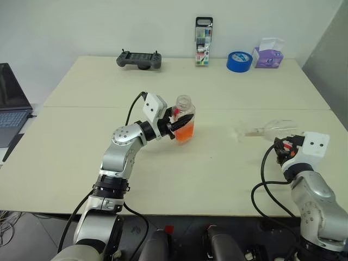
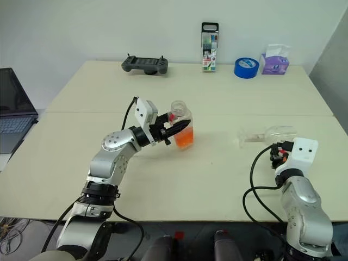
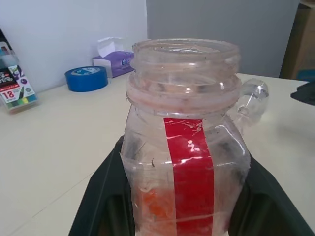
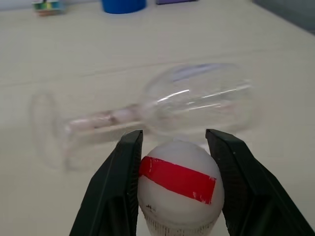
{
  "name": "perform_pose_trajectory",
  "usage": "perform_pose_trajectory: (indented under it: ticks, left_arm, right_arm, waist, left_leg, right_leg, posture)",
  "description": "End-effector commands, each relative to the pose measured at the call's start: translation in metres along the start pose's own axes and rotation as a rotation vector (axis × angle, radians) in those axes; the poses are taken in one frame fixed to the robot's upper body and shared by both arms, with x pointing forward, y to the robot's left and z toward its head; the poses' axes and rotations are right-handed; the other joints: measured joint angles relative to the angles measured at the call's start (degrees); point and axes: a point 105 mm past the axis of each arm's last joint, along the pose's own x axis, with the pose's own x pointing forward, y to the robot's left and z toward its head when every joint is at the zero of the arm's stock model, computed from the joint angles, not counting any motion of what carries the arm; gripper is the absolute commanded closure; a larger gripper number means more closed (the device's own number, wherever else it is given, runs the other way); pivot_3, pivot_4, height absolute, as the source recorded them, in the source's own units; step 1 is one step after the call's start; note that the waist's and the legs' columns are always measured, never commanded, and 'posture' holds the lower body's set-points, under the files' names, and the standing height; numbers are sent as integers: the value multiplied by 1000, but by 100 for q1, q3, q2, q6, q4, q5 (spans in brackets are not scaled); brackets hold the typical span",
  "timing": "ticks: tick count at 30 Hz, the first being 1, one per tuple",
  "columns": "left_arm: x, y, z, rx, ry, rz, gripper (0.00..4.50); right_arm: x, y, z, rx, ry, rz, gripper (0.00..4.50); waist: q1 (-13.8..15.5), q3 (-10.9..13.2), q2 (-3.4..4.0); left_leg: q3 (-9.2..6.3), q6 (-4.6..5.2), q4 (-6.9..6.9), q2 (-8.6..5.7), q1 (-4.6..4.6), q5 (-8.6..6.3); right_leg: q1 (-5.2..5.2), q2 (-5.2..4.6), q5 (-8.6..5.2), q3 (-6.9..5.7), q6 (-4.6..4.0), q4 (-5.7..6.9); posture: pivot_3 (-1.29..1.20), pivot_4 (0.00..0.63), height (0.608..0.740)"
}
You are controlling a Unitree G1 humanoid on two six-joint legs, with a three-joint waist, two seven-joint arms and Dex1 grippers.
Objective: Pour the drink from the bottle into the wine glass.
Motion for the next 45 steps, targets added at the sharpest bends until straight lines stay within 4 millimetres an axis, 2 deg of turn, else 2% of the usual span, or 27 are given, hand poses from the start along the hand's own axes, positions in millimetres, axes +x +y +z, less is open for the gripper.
perform_pose_trajectory:
  ticks: [1,3,5,9,13,19,21,22,25,27,30,34,39,45]
  left_arm:
    - [6,4,23,49,-66,-4,2758]
    - [6,5,25,48,-65,-4,2758]
    - [6,5,25,47,-62,-6,2758]
    - [5,4,24,49,-59,-8,2758]
    - [2,7,22,53,-49,5,2758]
    - [-13,38,21,94,-15,126,2758]
    - [-24,57,20,97,-10,214,2758]
    - [-32,69,20,99,-7,275,2758]
    - [-53,97,18,106,-2,437,2758]
    - [-72,117,17,100,-3,569,2758]
    - [-97,138,17,92,-19,719,2758]
    - [-112,148,10,52,-35,816,2758]
    - [-116,152,1,28,-42,867,2759]
    - [-114,152,-8,0,-34,872,2759]
  right_arm:
    - [12,-10,-2,28,-50,-63,2757]
    - [19,-9,-8,38,-31,-62,2002]
    - [22,-8,-13,46,-19,-63,1438]
    - [23,-13,-21,40,2,-91,54]
    - [17,-6,-8,-13,-37,-47,0]
    - [-6,26,51,-119,-192,118,0]
    - [-18,59,68,-129,-217,309,0]
    - [-26,85,72,-114,-206,467,0]
    - [-58,150,74,-103,-133,917,0]
    - [-76,185,75,-117,-91,1160,0]
    - [-62,216,80,-127,-96,1213,0]
    - [-45,261,82,-126,-109,1272,0]
    - [-37,278,75,-183,-132,1280,0]
    - [-41,278,69,-190,-125,1291,0]
  waist:
    - [-27,0,0]
    - [-29,0,0]
    - [-31,0,0]
    - [-23,0,1]
    - [-23,0,1]
    - [-31,0,1]
    - [-37,0,1]
    - [-44,0,1]
    - [-49,0,1]
    - [-49,0,1]
    - [-43,-1,-5]
    - [0,-3,-21]
    - [12,-7,-28]
    - [-9,-8,-29]
  left_leg:
    - [3,3,-2,0,2,2]
    - [9,4,-4,9,0,2]
    - [12,4,-9,18,0,1]
    - [0,4,-15,26,-5,1]
    - [3,4,-8,22,-6,1]
    - [1,4,-7,24,-3,1]
    - [0,4,-7,26,-3,1]
    - [-5,4,-7,28,-1,1]
    - [-16,5,-6,32,0,1]
    - [-24,5,-6,32,-4,1]
    - [-31,5,-4,31,-6,0]
    - [-35,3,2,13,-21,1]
    - [-41,2,3,4,-21,2]
    - [-39,2,1,-1,-18,2]
  right_leg:
    - [0,2,0,2,1,1]
    - [-2,17,4,-2,-6,3]
    - [-5,26,14,-4,-24,8]
    - [-6,32,15,-18,-26,9]
    - [-6,30,15,-11,-26,9]
    - [-6,33,12,-10,-21,9]
    - [-7,36,11,-11,-19,9]
    - [-6,36,11,-11,-20,10]
    - [-6,42,13,-17,-23,10]
    - [-5,42,15,-27,-26,9]
    - [-5,38,16,-33,-28,9]
    - [-15,10,18,-35,-29,7]
    - [-13,-15,20,-40,-32,5]
    - [-15,-36,21,-41,-32,11]
  posture:
    - [0,150,740]
    - [0,150,740]
    - [0,150,740]
    - [0,150,740]
    - [0,150,740]
    - [0,150,740]
    - [0,150,740]
    - [0,150,740]
    - [0,150,740]
    - [0,150,740]
    - [0,150,740]
    - [0,150,740]
    - [0,150,740]
    - [0,150,740]
